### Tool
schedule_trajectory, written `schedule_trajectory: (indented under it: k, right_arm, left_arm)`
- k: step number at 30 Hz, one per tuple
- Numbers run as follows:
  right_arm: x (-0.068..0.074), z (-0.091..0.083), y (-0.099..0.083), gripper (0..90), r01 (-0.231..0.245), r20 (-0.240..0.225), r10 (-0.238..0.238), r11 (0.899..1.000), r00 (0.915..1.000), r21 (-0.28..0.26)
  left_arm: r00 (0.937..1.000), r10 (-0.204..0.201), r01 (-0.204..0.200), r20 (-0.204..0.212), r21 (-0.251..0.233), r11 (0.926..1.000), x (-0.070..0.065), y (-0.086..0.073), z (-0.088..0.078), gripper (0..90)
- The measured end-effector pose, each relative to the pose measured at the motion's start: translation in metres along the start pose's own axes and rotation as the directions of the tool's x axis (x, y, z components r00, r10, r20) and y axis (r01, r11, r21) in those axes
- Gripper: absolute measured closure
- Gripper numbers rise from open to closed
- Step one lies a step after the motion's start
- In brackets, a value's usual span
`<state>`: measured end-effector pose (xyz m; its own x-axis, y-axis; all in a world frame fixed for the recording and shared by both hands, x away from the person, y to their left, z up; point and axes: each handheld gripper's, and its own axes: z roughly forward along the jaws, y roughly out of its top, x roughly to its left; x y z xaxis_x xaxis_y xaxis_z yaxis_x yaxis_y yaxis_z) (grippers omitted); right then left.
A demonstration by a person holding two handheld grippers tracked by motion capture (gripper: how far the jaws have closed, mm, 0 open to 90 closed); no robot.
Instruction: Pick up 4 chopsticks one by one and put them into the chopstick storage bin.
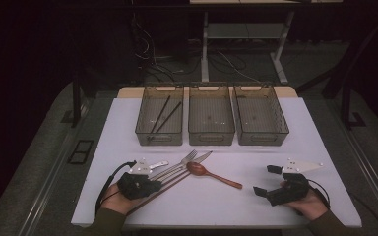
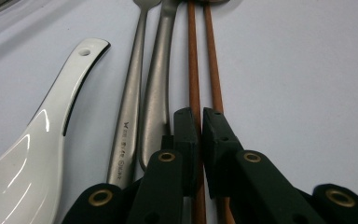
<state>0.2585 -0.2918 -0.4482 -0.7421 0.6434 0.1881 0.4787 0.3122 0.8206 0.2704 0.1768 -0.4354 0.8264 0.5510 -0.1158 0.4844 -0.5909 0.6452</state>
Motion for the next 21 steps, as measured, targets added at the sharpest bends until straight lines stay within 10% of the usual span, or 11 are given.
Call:
schedule_trajectory:
  k: [21]
  right_arm:
    - [0.0,0.0,0.0,0.6,0.0,-0.001,0.0,1.0,1.0,0.0]
  left_arm:
    - [0.9994,-0.033,0.033,-0.005,-0.01,0.9994,0.006,-0.001,-0.013,84.1]
